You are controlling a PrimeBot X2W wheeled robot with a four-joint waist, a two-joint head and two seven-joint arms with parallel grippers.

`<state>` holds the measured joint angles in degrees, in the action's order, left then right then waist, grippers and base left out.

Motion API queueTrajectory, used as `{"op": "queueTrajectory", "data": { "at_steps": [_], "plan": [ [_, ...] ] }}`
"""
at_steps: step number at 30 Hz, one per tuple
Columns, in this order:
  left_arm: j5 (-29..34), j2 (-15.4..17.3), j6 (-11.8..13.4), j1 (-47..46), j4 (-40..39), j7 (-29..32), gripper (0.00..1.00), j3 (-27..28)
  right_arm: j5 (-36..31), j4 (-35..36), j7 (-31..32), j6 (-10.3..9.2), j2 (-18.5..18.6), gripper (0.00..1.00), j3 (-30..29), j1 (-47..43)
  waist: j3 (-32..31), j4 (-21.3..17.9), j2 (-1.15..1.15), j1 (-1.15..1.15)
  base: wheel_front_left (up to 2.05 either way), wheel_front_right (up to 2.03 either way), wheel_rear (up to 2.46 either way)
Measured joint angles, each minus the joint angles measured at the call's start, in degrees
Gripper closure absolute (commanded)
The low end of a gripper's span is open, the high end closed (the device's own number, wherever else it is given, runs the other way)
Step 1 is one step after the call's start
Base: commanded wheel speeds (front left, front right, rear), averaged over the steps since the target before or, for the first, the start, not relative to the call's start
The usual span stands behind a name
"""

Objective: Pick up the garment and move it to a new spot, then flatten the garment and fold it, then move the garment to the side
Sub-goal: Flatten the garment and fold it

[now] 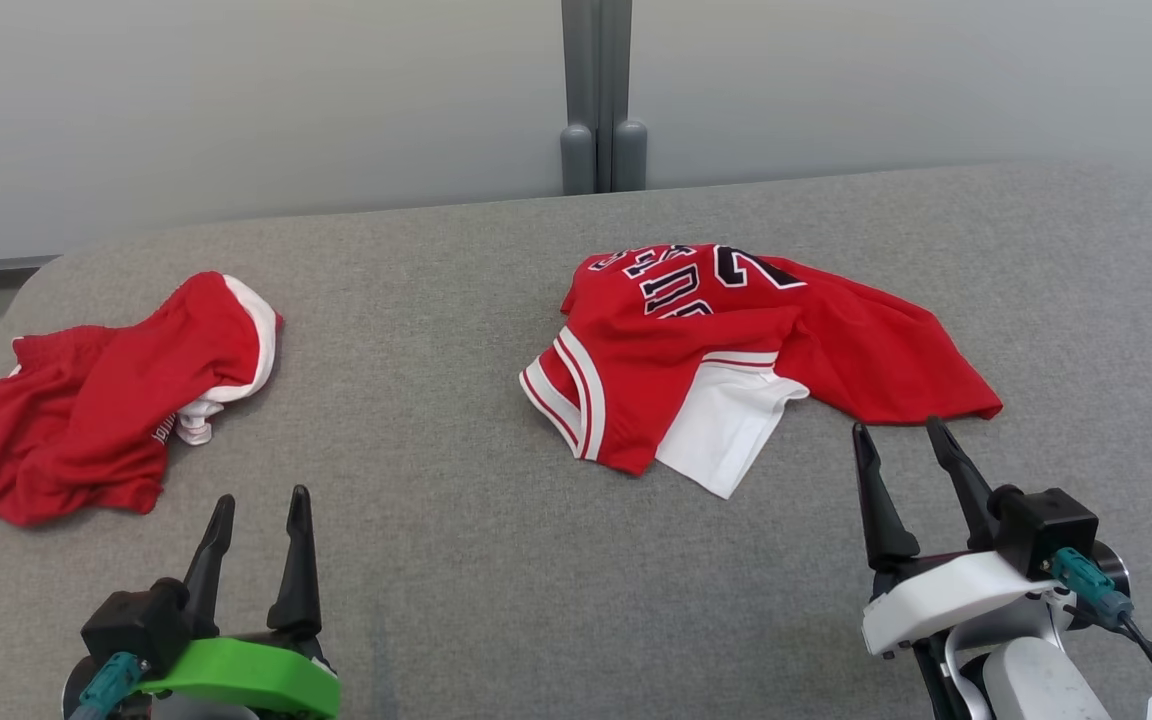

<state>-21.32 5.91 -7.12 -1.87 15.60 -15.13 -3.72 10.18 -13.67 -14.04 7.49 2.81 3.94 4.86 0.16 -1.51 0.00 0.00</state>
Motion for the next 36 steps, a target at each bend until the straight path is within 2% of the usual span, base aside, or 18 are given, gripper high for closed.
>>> {"op": "queueTrajectory", "data": {
  "at_steps": [14,26,31,35,36],
  "plan": [
    [-0.2,0.1,-0.2,-0.9,2.4,0.0,0.0,-1.4,0.1,0.1,0.2,0.01,0.0,0.0,1.0,0.2,0.8,-2.2,0.0,0.0,0.0,0.0,0.0],
    [-6.6,2.5,-0.3,-8.2,7.5,3.7,0.0,-11.8,0.7,0.2,0.1,0.0,0.0,0.0,3.2,1.6,3.7,-10.5,0.0,0.0,0.0,0.0,0.0],
    [-10.2,2.4,-0.3,-13.1,12.8,7.5,0.0,-15.6,1.3,0.1,-0.2,0.0,0.0,0.0,4.8,2.3,5.4,-14.4,0.0,0.0,0.0,0.0,0.0],
    [-12.5,1.5,-0.1,-18.2,19.1,11.6,0.0,-15.6,1.7,0.0,-0.4,0.0,0.1,0.0,6.4,2.7,7.4,-16.2,0.0,0.0,0.0,0.0,0.0],
    [-13.2,1.3,0.7,-19.5,21.4,13.4,0.0,-15.4,1.8,-0.1,-0.5,0.01,0.0,0.0,6.8,2.9,8.0,-16.6,0.0,0.0,0.0,0.0,0.0]
  ]
}}
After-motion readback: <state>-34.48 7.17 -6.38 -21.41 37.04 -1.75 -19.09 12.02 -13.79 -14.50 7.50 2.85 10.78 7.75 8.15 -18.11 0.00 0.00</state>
